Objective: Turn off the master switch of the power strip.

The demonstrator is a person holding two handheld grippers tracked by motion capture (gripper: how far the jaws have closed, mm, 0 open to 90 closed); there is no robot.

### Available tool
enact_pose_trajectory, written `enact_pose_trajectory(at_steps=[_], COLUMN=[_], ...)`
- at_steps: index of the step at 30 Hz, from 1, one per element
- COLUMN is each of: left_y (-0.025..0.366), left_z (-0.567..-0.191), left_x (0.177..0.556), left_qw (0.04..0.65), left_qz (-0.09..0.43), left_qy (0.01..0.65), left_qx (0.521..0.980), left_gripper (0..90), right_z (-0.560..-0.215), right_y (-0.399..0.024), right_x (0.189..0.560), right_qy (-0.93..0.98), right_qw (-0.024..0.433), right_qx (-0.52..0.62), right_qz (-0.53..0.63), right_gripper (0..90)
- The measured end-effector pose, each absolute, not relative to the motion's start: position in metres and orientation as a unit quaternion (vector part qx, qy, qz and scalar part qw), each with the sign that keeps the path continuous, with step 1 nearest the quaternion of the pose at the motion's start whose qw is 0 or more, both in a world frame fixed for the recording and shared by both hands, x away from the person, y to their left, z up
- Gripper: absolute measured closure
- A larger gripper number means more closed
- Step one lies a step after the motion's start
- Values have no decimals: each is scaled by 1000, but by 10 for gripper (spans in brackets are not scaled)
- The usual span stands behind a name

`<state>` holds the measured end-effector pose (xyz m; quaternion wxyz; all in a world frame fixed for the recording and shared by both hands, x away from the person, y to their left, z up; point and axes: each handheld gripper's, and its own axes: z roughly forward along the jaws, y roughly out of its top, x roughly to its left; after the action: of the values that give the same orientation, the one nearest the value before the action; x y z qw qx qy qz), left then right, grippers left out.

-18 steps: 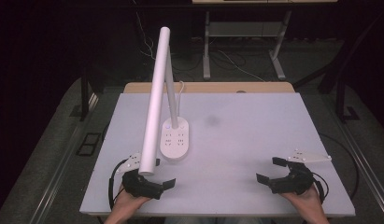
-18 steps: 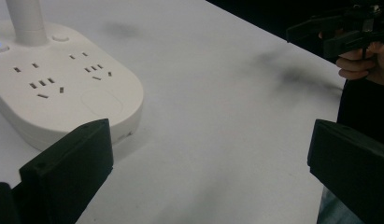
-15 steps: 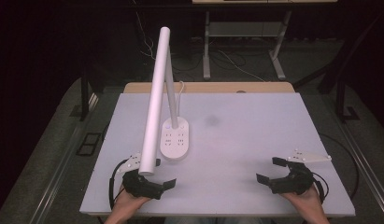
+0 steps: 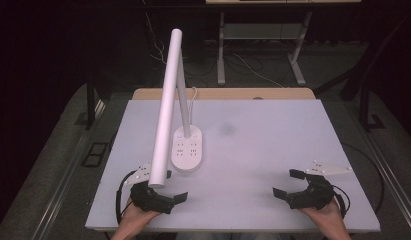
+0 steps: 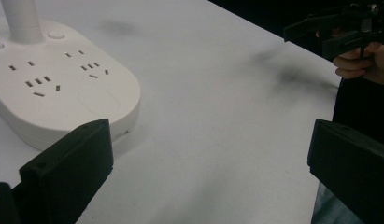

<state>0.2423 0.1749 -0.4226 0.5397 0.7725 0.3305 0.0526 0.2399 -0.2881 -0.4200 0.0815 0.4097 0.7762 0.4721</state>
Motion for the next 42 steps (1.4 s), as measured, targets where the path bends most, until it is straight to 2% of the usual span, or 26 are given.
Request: enact_pose_trajectory(at_steps=[23,29,42], left_y=[184,186,189], left_z=[-406,-405,-389], left_x=[248,250,262], left_qw=[524,519,509], left_qz=[44,28,39], left_qy=[328,334,336], left_qx=[785,787,792], left_gripper=[0,0,0], right_z=[-421,-421,-421], right_y=[-284,-285,-286], right_x=[236,237,237], right_qy=[786,784,782], right_qw=[78,80,83], right_qx=[401,403,405], right_qz=[464,465,466], right_gripper=[5,4,4])
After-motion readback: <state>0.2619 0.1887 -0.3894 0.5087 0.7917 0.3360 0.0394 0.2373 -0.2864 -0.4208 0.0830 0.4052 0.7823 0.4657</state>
